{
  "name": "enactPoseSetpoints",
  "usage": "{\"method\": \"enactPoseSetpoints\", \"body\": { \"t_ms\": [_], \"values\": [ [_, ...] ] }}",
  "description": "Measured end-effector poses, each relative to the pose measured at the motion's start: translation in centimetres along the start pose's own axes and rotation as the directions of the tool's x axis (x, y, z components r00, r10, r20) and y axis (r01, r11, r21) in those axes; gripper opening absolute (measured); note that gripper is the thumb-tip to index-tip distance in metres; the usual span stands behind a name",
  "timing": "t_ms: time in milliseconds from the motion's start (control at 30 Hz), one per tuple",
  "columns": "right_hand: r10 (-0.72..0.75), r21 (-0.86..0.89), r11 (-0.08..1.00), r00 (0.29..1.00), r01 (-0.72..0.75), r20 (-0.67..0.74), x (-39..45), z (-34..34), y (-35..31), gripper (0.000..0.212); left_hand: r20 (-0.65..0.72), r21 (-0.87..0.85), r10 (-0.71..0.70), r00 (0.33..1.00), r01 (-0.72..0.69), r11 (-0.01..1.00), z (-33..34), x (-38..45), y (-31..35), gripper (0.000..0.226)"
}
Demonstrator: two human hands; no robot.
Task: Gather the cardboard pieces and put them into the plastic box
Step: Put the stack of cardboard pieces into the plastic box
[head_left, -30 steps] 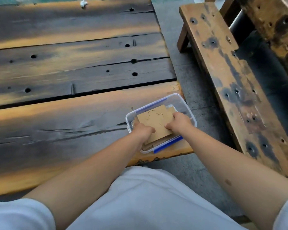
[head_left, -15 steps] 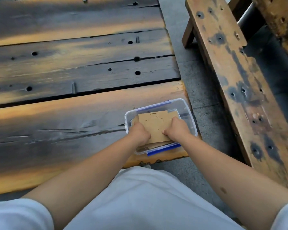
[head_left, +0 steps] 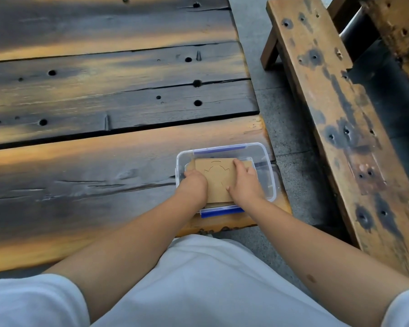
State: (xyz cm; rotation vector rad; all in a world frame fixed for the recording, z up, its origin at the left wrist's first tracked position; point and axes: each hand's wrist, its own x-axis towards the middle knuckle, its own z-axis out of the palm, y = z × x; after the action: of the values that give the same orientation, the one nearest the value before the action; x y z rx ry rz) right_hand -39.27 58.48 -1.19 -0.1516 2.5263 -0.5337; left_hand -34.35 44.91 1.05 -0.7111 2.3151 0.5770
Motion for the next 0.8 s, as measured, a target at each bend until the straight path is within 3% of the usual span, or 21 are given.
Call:
{"method": "enactPoseSetpoints", "body": {
  "t_ms": [100, 267, 367, 567, 800],
  "values": [
    [-0.003, 0.005, 1.000, 1.000, 0.003, -0.023, 0.0, 0.0, -0.1, 0.076, -0.046, 0.012, -0.030, 0.998, 0.031, 0.999, 0.0, -0.5, 0.3, 0.093],
    [-0.006, -0.012, 1.000, 0.998, 0.005, -0.062, -0.3, 0.1, -0.1, 0.075, 0.023, -0.071, -0.008, 1.000, 0.010, 0.997, -0.2, -1.4, 0.2, 0.102],
    [-0.017, -0.032, 0.999, 0.996, 0.014, -0.088, -0.6, 0.2, -0.2, 0.076, -0.046, -0.111, 0.089, 0.995, -0.093, 0.989, -0.5, -1.8, -0.5, 0.095],
    [-0.042, -0.077, 0.997, 0.988, 0.031, -0.146, -1.8, 0.4, -0.7, 0.081, -0.182, 0.129, 0.354, 0.918, -0.334, 0.934, -1.2, -2.7, -3.5, 0.085],
    [-0.214, -0.207, 0.960, 0.970, 0.188, -0.113, -4.0, 0.1, -3.0, 0.091, -0.328, 0.354, 0.365, 0.871, -0.245, 0.903, -2.1, -4.1, -7.1, 0.089]
  ]
}}
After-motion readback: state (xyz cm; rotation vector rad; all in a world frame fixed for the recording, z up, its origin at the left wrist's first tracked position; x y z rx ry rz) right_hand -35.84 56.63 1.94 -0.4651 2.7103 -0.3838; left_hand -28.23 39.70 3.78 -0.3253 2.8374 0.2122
